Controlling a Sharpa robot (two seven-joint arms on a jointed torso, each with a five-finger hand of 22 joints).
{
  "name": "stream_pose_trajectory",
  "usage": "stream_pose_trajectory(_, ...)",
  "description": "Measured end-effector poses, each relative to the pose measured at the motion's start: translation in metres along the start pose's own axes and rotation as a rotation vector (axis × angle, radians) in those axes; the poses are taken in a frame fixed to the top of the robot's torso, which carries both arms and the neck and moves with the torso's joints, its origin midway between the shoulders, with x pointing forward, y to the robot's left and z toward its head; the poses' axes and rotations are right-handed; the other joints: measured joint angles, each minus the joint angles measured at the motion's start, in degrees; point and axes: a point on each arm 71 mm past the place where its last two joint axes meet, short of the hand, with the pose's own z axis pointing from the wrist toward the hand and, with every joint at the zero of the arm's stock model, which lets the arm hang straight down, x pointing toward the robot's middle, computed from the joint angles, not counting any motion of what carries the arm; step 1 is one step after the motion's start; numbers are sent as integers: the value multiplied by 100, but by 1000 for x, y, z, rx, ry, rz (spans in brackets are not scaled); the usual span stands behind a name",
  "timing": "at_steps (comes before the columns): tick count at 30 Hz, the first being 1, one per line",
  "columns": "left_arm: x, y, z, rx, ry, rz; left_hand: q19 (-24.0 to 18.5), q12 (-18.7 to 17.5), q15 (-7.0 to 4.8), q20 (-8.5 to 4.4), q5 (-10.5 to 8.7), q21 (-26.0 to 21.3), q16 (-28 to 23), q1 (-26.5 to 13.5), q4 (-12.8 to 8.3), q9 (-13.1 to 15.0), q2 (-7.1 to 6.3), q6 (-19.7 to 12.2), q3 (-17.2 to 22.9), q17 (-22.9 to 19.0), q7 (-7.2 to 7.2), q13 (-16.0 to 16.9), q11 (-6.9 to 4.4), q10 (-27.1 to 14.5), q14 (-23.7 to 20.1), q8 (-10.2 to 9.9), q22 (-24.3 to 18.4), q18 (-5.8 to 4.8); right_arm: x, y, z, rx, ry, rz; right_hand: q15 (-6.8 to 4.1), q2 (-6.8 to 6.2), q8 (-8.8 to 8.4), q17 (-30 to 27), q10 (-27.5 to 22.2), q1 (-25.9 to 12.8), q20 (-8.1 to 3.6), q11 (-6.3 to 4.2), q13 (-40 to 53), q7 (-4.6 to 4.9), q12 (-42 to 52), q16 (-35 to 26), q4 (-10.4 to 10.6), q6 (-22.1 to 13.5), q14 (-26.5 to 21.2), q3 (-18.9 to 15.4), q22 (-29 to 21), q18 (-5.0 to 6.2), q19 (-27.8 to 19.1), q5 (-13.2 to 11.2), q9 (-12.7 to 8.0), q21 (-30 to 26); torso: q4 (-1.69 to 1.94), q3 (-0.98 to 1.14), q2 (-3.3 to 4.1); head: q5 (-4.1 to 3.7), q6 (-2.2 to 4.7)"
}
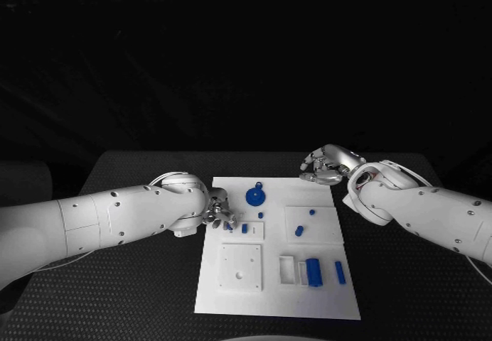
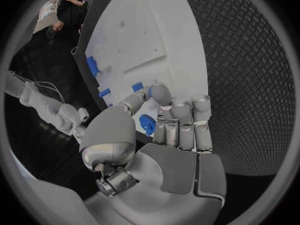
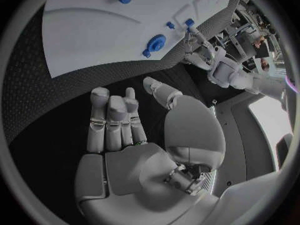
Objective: Assemble the parts on the task board
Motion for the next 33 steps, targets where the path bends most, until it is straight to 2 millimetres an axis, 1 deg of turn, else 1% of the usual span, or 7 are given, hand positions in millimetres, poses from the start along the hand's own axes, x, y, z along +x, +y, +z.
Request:
stream_pose_trajectory(3,-3,0,0,0,-9,-6,0,0,0,0,-2,1,0,0,0,5,0,-5,0,0,-4,0,-13,-13,0,-2,2,0,0,0,0,-1,0,0,0,0,0,0,0,0,0,0,0,0,0,0,0,0,0,0,0,0,0,0,0,0,-1,1,1,-4,-4)
stream_pose_trajectory(5,-4,-2,0,4,-15,-9,0,0,0,0,-22,1,0,31,0,4,31,-10,0,0,-8,0,-19,-20,0,-16,2,0,0,0,0,-1,0,0,0,0,0,0,0,0,0,0,0,-1,0,0,0,1,0,0,0,0,0,0,0,0,-1,1,1,-5,-5)
stream_pose_trajectory(18,-6,-5,2,9,-30,-11,0,0,0,0,-57,1,0,36,-7,8,36,-20,-7,0,-17,4,-18,-20,0,-35,0,0,0,0,0,-1,0,0,0,0,0,0,0,0,0,0,0,-7,0,0,0,7,0,0,0,0,0,0,0,0,5,1,-2,-5,-5)
stream_pose_trajectory(22,-6,-5,2,11,-33,-4,0,0,0,0,-66,1,0,36,-7,11,37,-22,-7,0,-20,4,-18,-20,0,-35,0,0,0,0,0,0,0,0,0,0,0,0,0,0,0,0,1,8,0,0,0,-8,0,0,0,0,0,0,0,0,7,1,-4,-3,-9)
stream_pose_trajectory(29,-8,-4,3,8,-43,7,0,0,0,0,-67,1,0,36,-8,14,37,-23,-7,0,-21,4,-18,-19,0,-35,0,-1,0,0,0,0,0,0,0,0,0,0,0,0,0,0,1,9,0,0,0,-8,0,0,0,0,0,0,0,0,7,-3,-5,4,-14)
stream_pose_trajectory(33,-9,1,2,4,-43,-3,0,0,0,0,-88,1,-12,52,-7,13,21,-29,-7,0,-27,3,-18,-19,0,-36,-1,0,0,0,0,-1,0,0,0,0,0,0,0,0,0,0,1,8,0,0,0,-8,0,0,0,0,0,0,0,0,7,-3,-5,5,-10)
